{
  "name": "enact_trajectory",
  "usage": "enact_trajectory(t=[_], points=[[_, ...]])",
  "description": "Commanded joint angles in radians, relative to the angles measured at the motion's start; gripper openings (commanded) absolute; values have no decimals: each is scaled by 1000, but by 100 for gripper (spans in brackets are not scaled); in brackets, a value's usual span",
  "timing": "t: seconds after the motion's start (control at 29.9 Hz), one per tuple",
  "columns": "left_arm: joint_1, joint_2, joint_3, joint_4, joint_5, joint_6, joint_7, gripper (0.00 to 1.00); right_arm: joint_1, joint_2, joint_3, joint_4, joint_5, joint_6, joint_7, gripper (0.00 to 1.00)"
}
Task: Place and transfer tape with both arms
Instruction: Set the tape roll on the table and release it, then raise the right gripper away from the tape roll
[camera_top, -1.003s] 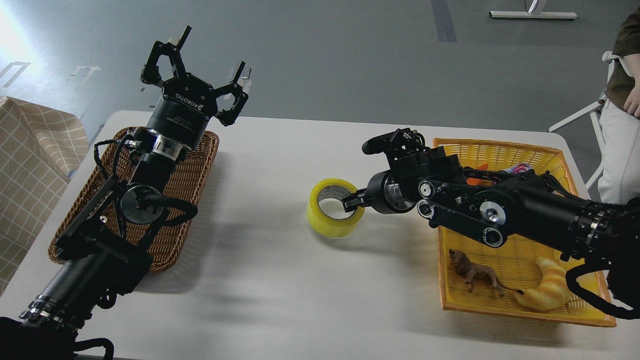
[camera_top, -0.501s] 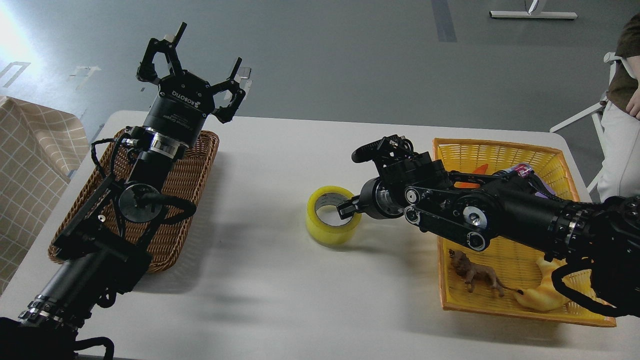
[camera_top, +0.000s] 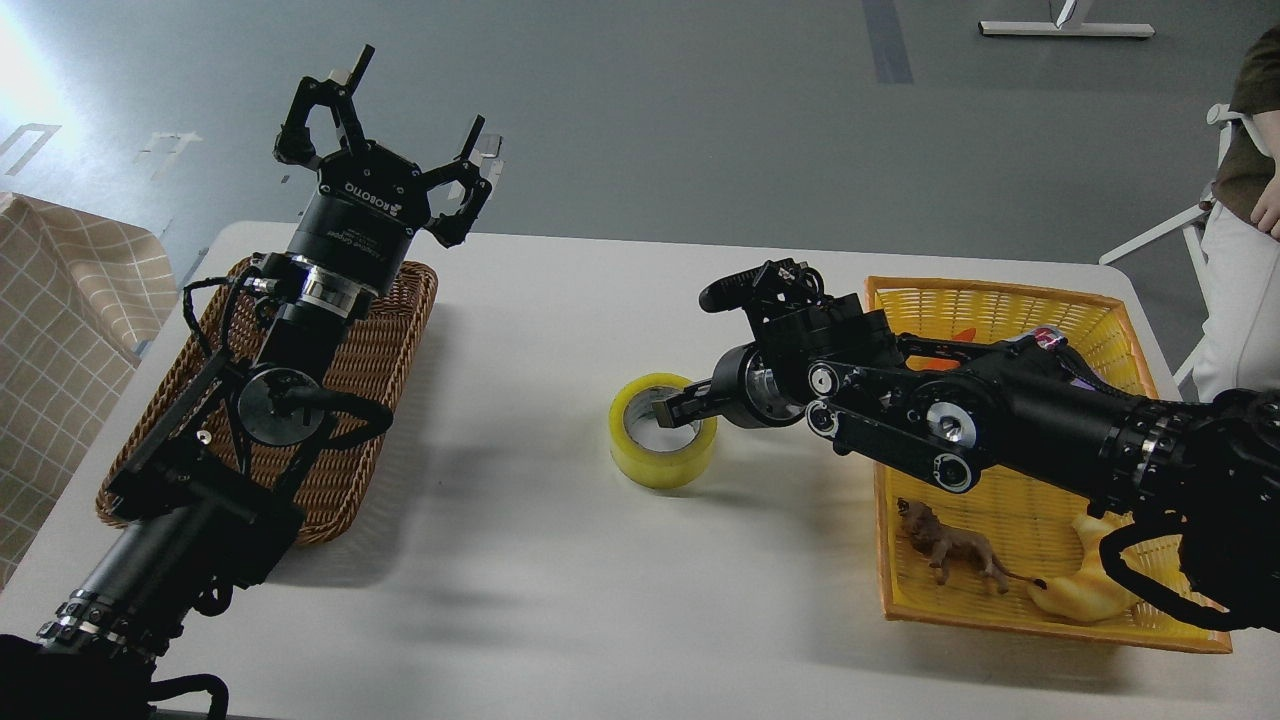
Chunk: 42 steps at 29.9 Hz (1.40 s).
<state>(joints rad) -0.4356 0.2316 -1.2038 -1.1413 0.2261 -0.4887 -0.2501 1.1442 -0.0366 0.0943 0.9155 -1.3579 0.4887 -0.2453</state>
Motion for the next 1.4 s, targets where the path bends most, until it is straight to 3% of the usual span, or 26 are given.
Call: enact_trajectory(t=[0.0,0.47,0.7,0.84,0.9,1.07,1.24,1.37], points=[[-2,0,6,0,1,0,0,98,12,-38,65,28,0,0,0,100],[-12,-26,18,6,7,0,2,98,-58,-354,372,314,23,0,11,100],[-6,-26,93,9,15,0,2,98,-256,-379,668,394,100,0,14,100],[-2,-23,124,11,16,0,2,98,-398,-350,935,417,117,0,30,100],[-2,-20,124,11,16,0,3,98,-492,-289,1114,460,122,0,85,100],[-2,-18,124,11,16,0,5,98,-555,-142,1364,477,132,0,155,100],[-3,-18,124,12,18,0,9,98,-581,-20,1518,470,235,0,155,100],[-5,-11,124,12,18,0,9,98,-590,11,1523,470,400,0,139,100]])
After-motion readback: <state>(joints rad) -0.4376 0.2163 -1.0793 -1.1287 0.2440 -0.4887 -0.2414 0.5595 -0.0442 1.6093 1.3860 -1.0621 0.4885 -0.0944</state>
